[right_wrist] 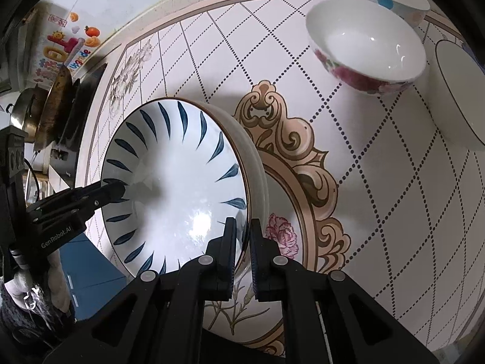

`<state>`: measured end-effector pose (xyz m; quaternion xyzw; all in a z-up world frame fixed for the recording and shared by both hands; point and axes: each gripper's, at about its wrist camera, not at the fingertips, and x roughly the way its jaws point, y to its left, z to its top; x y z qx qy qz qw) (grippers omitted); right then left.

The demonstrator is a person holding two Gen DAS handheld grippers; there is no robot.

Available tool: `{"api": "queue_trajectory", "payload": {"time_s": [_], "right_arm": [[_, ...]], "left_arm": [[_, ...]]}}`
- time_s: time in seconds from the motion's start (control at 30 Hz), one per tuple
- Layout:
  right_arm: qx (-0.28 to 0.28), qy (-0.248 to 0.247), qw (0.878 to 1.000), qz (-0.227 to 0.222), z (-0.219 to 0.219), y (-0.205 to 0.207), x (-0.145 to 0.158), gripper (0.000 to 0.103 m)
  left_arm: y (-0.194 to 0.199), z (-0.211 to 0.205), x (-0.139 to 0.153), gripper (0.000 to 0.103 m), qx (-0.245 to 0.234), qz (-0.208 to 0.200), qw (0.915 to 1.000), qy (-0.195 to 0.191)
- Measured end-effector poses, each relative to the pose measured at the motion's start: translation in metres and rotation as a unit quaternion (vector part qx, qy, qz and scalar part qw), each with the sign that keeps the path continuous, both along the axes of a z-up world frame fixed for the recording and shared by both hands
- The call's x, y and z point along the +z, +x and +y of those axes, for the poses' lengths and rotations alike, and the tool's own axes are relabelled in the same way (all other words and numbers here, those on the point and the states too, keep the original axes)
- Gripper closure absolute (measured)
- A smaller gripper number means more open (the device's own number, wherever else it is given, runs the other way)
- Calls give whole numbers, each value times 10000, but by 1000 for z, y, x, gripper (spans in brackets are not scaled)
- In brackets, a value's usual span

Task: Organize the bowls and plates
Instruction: 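Carry the blue-striped plate with both tools and lower it onto the plate stack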

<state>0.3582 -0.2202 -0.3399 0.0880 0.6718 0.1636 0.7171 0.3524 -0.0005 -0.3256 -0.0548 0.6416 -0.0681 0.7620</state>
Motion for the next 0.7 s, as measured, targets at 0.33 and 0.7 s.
{"api": "queue_trajectory", "payload": {"time_s": [0.33,0.7], "right_arm": [[42,19,10000,17,4,4,-5,93],[209,22,9998,19,10,4,-11,93]], "left_arm": [[1,-2,-10,81,126,142,9997,142],[-1,3,-14,81,322,147,9992,197]]}}
